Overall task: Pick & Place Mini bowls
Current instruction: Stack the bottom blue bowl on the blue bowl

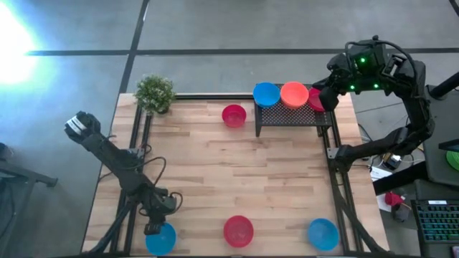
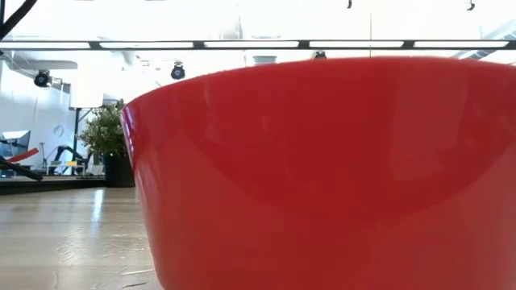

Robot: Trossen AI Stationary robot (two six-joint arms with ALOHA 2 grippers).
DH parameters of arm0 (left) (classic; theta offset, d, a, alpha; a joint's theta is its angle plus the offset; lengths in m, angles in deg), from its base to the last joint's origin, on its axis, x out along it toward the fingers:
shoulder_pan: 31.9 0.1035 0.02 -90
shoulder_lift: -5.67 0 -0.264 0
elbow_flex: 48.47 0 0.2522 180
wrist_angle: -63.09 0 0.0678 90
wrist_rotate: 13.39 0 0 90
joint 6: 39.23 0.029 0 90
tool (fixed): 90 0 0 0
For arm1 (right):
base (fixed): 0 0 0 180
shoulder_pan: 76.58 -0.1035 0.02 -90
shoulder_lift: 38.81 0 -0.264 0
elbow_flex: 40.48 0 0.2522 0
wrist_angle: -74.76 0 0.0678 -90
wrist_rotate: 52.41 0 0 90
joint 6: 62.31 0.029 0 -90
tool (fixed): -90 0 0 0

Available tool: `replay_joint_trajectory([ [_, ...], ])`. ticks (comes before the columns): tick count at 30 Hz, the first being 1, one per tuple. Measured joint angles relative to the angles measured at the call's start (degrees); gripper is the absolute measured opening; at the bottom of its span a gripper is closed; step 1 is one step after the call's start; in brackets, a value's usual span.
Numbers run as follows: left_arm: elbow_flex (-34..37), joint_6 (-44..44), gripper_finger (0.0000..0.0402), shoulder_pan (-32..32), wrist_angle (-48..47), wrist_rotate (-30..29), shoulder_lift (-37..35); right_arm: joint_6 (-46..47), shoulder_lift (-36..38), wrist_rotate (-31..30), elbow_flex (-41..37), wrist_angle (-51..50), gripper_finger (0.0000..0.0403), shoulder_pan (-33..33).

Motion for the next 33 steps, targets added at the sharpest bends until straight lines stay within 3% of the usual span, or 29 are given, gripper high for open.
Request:
replay_joint_trajectory([
  [12,4.0,-5.33,0.0083,-0.22,6.95,-0.7,0.0,0.0,0.0,0.04,0.0,-0.01,0.0008,0.0],
  [20,4.43,-5.95,0.0082,-0.22,6.77,-0.45,0.0,0.0,0.0,0.05,0.0,-0.03,0.0008,0.0],
  [23,4.43,-6.93,0.0064,-0.22,6.73,0.34,0.0,0.01,0.0,0.04,0.0,-0.03,0.0008,0.01],
  [27,4.43,-7.77,0.001,-0.22,6.48,1.33,0.0,0.02,0.0,0.04,0.0,-0.03,0.0008,0.0],
  [33,4.29,-9.33,0.0002,-0.22,6.26,0.67,-0.02,0.02,0.0,0.04,0.0,-0.03,0.0008,0.0],
])
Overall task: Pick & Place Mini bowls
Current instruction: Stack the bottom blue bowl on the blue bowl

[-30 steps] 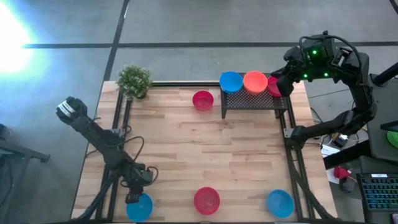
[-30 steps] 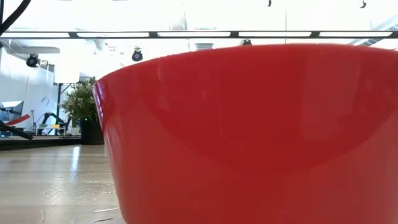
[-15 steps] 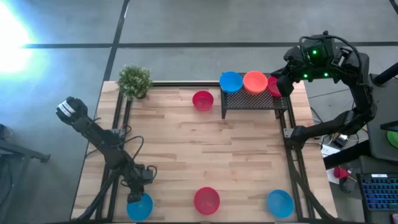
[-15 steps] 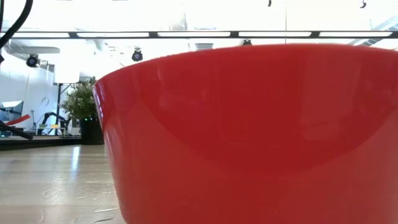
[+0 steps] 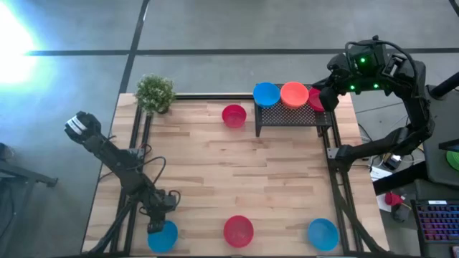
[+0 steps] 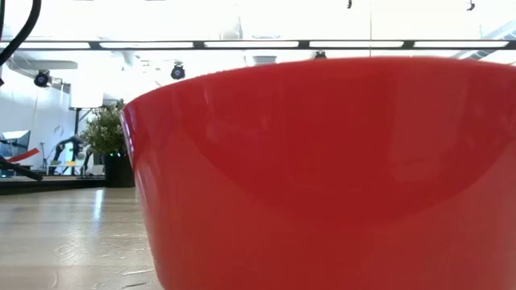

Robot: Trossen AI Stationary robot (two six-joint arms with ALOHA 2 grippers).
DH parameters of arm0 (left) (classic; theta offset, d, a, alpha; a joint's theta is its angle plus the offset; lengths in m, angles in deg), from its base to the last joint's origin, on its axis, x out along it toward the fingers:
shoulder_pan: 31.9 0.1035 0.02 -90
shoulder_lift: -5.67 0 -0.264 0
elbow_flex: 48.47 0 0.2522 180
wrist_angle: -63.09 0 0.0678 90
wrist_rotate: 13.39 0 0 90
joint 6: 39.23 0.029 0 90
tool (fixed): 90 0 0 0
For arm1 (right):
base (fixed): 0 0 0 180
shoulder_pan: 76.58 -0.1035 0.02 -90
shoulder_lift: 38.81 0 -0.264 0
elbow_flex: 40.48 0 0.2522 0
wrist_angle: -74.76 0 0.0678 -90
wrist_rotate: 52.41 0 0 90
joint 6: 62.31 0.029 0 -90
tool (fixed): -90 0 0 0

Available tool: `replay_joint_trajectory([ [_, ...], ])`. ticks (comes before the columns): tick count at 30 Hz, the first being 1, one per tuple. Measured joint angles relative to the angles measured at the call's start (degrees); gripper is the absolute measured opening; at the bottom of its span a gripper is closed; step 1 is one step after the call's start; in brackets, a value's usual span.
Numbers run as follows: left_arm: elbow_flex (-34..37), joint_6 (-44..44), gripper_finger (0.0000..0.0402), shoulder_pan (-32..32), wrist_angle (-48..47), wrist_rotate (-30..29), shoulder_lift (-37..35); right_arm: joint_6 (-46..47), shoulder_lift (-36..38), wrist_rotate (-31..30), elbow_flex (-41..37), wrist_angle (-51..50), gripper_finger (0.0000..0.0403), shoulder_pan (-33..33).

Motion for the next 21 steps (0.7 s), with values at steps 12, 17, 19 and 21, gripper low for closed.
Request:
replay_joint_trajectory([
  [12,-13.29,-1.1,0.0001,4.25,-20.13,-2.18,-5.45,-0.27,0.0,-0.13,0.0,0.15,0.0008,0.02],
  [17,-21.35,-2.23,0.0001,9.04,-33.97,-14.32,-8.64,-1.07,0.0,-0.15,-0.02,0.25,0.0008,0.0],
  [19,-24.52,-2.44,0.0,11.16,-38.58,-20.68,-9.14,-1.07,0.0,-0.2,-0.01,0.3,0.0008,0.0],
  [21,-26.95,-4.43,0.0,13.53,-42.68,-27.74,-9.14,-1.04,0.0,-0.25,0.0,0.42,0.0008,0.0],
])
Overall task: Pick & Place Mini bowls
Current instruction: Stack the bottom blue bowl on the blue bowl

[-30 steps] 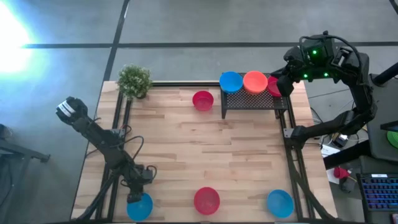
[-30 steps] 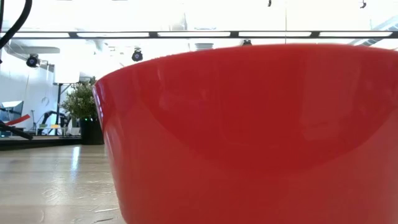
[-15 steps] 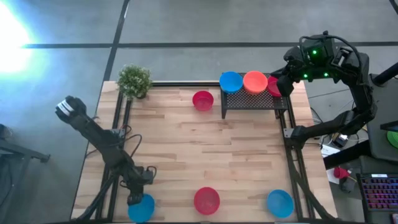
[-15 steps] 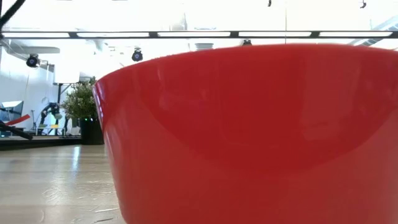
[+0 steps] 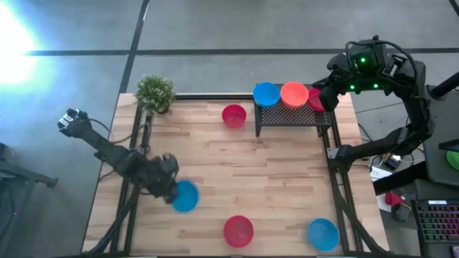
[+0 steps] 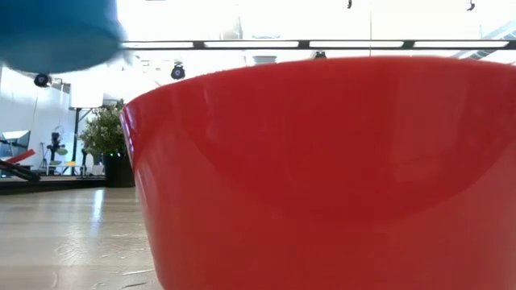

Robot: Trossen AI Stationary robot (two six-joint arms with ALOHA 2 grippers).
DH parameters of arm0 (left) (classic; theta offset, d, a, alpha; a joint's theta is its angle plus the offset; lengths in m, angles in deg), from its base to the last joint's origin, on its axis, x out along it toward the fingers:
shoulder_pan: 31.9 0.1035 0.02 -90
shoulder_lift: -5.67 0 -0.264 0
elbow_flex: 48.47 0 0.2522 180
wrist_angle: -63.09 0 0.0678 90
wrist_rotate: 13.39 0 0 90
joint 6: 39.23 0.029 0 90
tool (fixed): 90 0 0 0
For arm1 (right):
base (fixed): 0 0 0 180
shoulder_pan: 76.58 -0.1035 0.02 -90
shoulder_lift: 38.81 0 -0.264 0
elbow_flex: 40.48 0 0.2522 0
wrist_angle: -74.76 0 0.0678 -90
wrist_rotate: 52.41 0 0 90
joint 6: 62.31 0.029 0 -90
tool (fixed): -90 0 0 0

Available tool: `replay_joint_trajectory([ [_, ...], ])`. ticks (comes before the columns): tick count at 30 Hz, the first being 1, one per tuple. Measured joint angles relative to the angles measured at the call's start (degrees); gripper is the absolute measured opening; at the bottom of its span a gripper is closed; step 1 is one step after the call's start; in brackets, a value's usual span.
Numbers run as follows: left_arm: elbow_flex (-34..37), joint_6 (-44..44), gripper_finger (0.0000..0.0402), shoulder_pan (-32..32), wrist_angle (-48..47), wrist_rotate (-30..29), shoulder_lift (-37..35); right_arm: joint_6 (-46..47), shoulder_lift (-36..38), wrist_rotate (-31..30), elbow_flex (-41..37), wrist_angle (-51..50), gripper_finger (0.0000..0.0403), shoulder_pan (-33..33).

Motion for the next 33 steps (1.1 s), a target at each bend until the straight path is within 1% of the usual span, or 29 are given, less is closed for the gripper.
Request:
replay_joint_trajectory([
  [2,-1.37,-2.5,0.0,2.66,-1.82,-6.45,0.44,0.02,0.0,-0.02,-0.02,0.03,0.0008,0.0],
  [7,-3.02,-2.54,0.0,9.13,-1.35,-15.8,3.38,-0.24,0.0,-0.02,-0.01,0.22,0.0008,0.0],
  [10,-4.45,-2.96,0.0,12.8,0.09,-23.63,6.45,-0.31,0.0,-0.02,-0.09,0.32,0.0008,-0.11],
  [13,-6.39,-1.29,0.0,15.49,3.4,-33.47,9.93,-0.27,0.0,-0.07,-1.01,1.59,0.0008,-1.31],
  [15,-8.05,1.98,0.0,17.15,5.72,-38.73,12.52,-0.29,0.02,-0.06,-1.94,2.59,0.0008,-2.53],
  [21,-14.88,11.81,0.0,21.03,7.47,-46.71,19.48,-3.85,0.65,-0.08,-6.18,8.28,0.0008,-7.22],
  [23,-17.45,15.25,0.0,21.53,7.49,-48.79,20.93,-5.18,1.09,-0.06,-8.18,10.08,0.0008,-9.1],
  [26,-21.39,19.31,0.0,21.9,7.59,-53.61,22.26,-7.1,2.11,-0.06,-11.76,12.98,0.0008,-12.19],
  [29,-25.0,25.73,0.0,22.01,8.85,-57.75,23.24,-8.9,3.55,-0.06,-16.37,18.29,0.0008,-15.5],
  [33,-28.72,36.57,0.0,22.49,13.51,-60.03,24.88,-10.49,5.19,-0.04,-23.09,28.22,0.0008,-18.92],
])
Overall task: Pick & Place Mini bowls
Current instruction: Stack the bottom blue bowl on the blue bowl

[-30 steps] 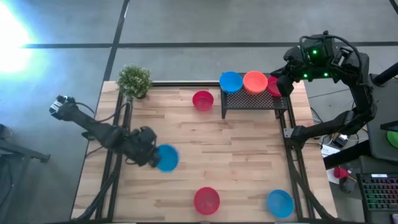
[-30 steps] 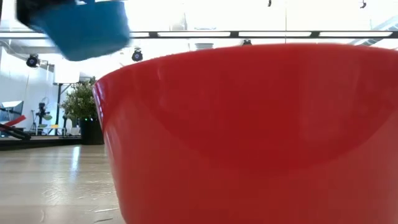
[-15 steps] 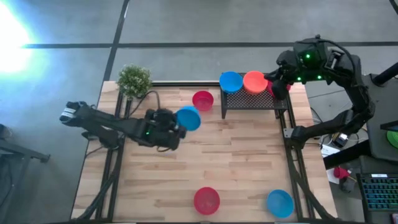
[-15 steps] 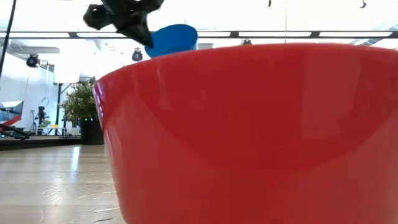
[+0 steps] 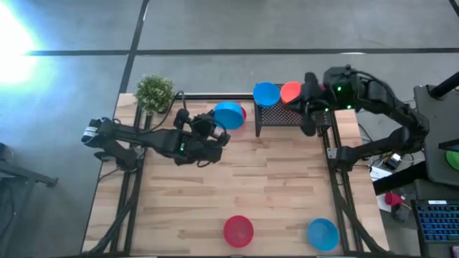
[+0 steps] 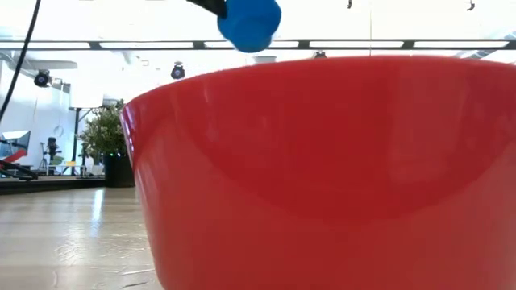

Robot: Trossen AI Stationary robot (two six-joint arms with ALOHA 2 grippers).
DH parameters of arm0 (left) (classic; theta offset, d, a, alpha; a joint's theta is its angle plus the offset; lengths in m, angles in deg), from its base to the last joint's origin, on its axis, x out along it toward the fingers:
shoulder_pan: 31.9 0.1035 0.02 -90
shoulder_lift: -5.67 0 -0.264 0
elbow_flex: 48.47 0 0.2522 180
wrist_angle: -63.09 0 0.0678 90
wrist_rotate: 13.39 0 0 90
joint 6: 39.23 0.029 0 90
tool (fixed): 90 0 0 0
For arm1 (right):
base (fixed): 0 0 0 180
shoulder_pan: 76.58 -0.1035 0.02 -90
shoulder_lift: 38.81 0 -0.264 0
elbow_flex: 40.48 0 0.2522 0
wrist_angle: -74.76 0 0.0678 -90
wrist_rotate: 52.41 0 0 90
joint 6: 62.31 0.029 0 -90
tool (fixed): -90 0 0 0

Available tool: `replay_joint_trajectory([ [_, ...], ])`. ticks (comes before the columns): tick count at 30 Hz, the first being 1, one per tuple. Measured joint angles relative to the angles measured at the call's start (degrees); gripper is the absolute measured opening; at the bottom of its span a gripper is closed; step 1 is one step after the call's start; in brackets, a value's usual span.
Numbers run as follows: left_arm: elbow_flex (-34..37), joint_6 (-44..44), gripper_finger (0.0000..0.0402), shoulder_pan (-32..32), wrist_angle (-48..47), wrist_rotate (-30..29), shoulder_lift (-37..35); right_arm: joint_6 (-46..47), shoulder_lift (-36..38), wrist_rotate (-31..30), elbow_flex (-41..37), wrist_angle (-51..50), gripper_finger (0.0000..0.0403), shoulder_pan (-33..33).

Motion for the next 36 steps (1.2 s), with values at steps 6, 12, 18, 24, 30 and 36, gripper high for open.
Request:
replay_joint_trajectory([
  [6,-0.8,13.8,0.0,1.27,12.31,-1.06,2.46,-3.18,2.0,-0.08,-9.15,12.94,0.0008,-2.42],
  [12,-0.8,21.77,0.0,3.43,21.24,-0.61,3.44,-4.88,2.98,-1.85,-14.83,18.2,0.0008,-2.85],
  [18,-0.8,31.09,0.0,4.94,30.18,1.61,5.11,-4.18,1.76,-1.53,-17.29,18.74,0.0009,-2.83],
  [24,-0.8,33.68,0.0,5.57,32.75,2.71,6.02,-3.5,0.63,-5.17,-17.97,19.98,0.0029,-2.85],
  [30,-0.8,33.69,0.0,5.7,32.77,2.7,6.51,-4.21,0.58,-9.27,-17.79,21.73,0.008,-2.8],
  [36,-0.8,33.72,0.0,5.94,32.75,2.78,6.94,-0.51,0.18,-8.35,-17.87,27.06,0.0124,-3.04],
])
